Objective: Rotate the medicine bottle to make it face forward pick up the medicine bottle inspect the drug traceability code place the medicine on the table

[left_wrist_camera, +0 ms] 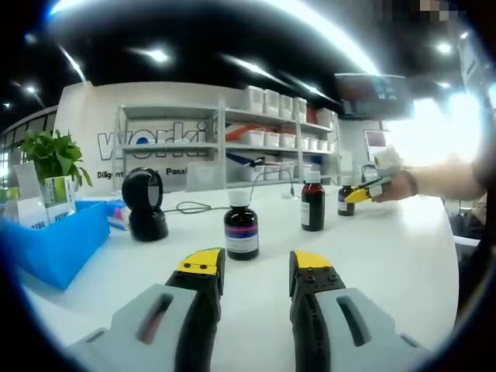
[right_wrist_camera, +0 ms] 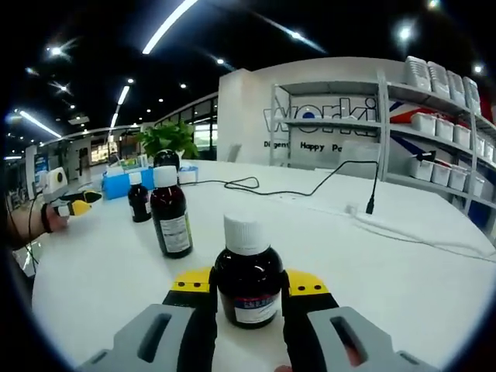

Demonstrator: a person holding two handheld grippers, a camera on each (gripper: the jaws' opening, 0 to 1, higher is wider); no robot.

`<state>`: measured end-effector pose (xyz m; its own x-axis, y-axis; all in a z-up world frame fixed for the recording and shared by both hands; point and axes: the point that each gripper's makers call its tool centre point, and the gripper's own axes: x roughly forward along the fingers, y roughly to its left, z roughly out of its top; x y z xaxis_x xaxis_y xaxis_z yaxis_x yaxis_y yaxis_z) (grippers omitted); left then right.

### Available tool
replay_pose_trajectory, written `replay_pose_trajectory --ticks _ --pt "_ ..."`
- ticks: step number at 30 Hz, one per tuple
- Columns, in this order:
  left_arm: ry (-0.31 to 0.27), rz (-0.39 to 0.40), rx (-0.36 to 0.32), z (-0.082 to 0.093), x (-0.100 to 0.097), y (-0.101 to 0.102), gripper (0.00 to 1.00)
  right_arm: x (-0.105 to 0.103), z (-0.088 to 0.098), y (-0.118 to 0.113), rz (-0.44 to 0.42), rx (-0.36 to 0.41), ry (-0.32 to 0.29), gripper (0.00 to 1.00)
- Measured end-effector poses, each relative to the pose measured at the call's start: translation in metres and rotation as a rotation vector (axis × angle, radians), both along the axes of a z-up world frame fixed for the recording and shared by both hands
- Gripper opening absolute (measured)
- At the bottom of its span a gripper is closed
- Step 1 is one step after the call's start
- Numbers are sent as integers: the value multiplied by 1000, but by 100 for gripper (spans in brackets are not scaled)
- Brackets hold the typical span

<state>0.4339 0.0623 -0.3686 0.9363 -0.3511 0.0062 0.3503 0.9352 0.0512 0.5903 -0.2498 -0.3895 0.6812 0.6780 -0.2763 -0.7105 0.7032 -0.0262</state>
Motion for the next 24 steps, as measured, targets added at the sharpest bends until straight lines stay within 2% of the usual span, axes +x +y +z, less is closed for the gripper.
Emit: replay_pose_trajectory --ticks 14,18,24 --pt "-9 1 -7 2 -1 0 26 1 0 -2 -187 26 -15 28" --pt "-9 2 -7 2 -1 0 26 1 -1 -3 -247 9 -21 28" --pt "-11 0 -10 3 -1 0 26 2 -1 -4 -277 10 -26 28"
